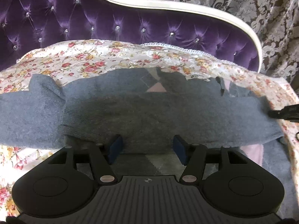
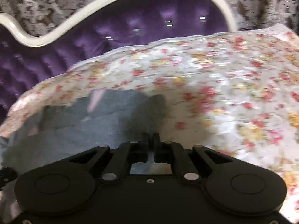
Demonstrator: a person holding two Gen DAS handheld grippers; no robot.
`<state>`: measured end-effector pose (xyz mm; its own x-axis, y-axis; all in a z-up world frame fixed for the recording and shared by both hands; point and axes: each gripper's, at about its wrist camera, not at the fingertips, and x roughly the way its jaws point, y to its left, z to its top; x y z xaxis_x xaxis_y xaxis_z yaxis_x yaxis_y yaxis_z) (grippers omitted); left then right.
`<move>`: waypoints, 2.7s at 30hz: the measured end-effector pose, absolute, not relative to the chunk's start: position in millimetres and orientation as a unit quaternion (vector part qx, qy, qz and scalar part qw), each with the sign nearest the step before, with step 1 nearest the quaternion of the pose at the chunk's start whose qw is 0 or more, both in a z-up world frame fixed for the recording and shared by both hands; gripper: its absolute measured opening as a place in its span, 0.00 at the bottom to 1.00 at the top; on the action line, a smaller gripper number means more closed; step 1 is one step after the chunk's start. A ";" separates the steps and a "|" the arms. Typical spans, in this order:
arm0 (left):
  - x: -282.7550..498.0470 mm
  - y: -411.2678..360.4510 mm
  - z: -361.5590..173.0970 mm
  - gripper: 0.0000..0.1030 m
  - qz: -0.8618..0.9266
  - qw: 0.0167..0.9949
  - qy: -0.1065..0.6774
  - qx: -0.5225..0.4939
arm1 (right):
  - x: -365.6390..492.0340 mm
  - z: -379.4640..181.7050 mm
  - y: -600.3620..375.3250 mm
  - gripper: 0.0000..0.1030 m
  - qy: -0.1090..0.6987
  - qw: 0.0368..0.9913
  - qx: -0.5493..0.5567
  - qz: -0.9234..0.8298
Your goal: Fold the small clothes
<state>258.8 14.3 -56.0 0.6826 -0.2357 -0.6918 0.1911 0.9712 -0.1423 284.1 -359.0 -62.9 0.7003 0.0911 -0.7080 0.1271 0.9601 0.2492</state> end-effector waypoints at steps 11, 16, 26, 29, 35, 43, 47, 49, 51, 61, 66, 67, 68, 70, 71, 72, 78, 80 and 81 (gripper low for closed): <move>258.3 4.2 -63.4 0.66 -0.123 0.916 0.381 0.009 | 292.7 -59.5 -394.1 0.62 0.339 0.904 0.261 0.010; 258.0 7.5 -62.0 0.66 -0.121 0.918 0.378 -0.009 | 312.9 -62.7 -377.2 0.30 0.360 0.903 0.232 0.031; 265.9 13.1 -62.2 0.70 -0.156 0.908 0.383 -0.067 | 319.7 -58.5 -359.9 0.14 0.379 0.922 0.073 -0.018; 265.2 12.5 -61.7 0.70 -0.158 0.908 0.383 -0.063 | 304.0 -48.5 -363.3 0.24 0.360 0.929 0.088 -0.017; 263.9 11.6 -63.1 0.72 -0.159 0.910 0.380 -0.057 | 254.3 -38.6 -346.5 0.53 0.355 0.931 0.072 0.041; 265.3 -2.2 -67.8 0.98 -0.176 0.905 0.388 -0.013 | 231.5 -66.1 -357.2 0.53 0.387 0.921 0.021 -0.031; 265.2 -9.7 -69.3 1.00 -0.175 0.905 0.387 0.013 | 216.6 -44.1 -364.7 0.59 0.353 0.932 0.074 -0.034; 264.2 -5.2 -65.8 1.00 -0.175 0.906 0.385 0.000 | 204.7 -27.0 -354.8 0.77 0.326 0.942 0.078 -0.028; 263.5 7.5 -56.6 1.00 -0.161 0.911 0.378 -0.032 | 191.1 -8.6 -337.5 0.86 0.292 0.953 0.077 -0.013; 256.2 113.0 -3.2 1.00 -0.127 0.938 0.310 -0.088 | 162.0 9.0 -231.5 0.99 0.262 0.963 0.058 0.025; 254.8 183.3 2.6 0.98 -0.026 0.941 0.323 -0.099 | 162.0 -14.8 -197.4 0.99 0.287 0.952 0.079 0.075; 253.6 194.2 3.2 0.97 -0.006 0.941 0.323 -0.099 | 162.0 -20.1 -192.6 0.99 0.288 0.951 0.082 0.080; 254.4 207.7 2.8 0.94 0.013 0.941 0.325 -0.097 | 161.4 -24.9 -187.1 0.99 0.289 0.950 0.083 0.087; 257.7 230.8 2.4 0.87 0.041 0.937 0.336 -0.091 | 159.4 -33.3 -177.5 0.98 0.292 0.948 0.082 0.093; 259.6 241.9 1.8 0.84 0.050 0.934 0.341 -0.089 | 157.7 -36.5 -171.7 0.98 0.291 0.949 0.078 0.092; 262.1 252.4 1.4 0.81 0.059 0.933 0.344 -0.088 | 158.2 -40.2 -168.4 0.98 0.289 0.950 0.074 0.093; 265.5 316.5 -5.7 0.66 0.091 0.921 0.352 -0.142 | 155.6 -51.3 -157.9 0.98 0.294 0.946 0.085 0.105; 267.1 332.7 -9.1 0.65 0.097 0.916 0.353 -0.162 | 157.2 -54.5 -156.5 0.98 0.298 0.944 0.088 0.107; 267.9 340.8 -11.6 0.65 0.102 0.914 0.353 -0.170 | 157.9 -56.7 -155.6 0.98 0.301 0.943 0.091 0.108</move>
